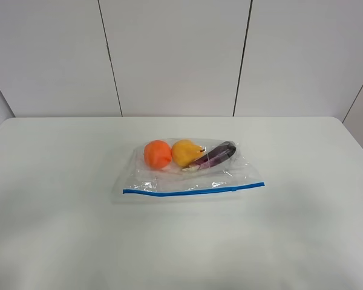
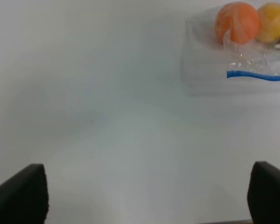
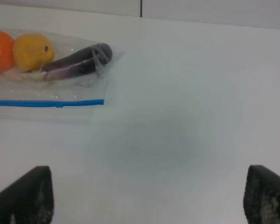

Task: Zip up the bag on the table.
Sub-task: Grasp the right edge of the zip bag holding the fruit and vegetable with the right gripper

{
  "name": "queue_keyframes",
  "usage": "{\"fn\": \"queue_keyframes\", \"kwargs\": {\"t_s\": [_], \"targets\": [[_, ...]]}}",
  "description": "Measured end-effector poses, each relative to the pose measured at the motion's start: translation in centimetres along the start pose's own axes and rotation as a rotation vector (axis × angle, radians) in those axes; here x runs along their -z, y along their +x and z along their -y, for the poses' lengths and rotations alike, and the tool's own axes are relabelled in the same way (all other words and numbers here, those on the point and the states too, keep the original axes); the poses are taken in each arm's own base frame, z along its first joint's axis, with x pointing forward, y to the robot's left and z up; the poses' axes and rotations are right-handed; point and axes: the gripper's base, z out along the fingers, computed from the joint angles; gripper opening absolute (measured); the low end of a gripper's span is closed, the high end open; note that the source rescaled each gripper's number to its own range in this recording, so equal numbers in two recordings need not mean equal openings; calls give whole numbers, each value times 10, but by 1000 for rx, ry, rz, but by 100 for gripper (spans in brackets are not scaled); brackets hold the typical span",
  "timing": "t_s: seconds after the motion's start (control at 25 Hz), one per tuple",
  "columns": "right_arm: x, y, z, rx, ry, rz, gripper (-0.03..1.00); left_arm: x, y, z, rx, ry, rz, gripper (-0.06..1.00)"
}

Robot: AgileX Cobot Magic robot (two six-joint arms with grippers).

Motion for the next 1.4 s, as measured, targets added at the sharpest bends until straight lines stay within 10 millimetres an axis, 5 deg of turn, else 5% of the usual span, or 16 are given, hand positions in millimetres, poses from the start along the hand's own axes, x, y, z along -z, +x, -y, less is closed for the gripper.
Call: {"fn": "queue_keyframes", "kwargs": {"t_s": [0.48, 0.72, 1.04, 1.2, 1.4], "targets": [[1, -3, 0, 1, 3, 1, 100, 0, 0, 0, 0, 0, 0, 100], [-14, -56, 0, -54, -58, -79, 100, 0, 0, 0, 0, 0, 0, 100], [-101, -122, 1, -171, -186, -360, 100, 0, 0, 0, 0, 0, 0, 100], [-165, -122, -5, -224, -333, -528, 100, 0, 0, 0, 0, 0, 0, 100], [-237, -95, -11, -324, -467, -719, 100, 0, 0, 0, 0, 0, 0, 100]]}}
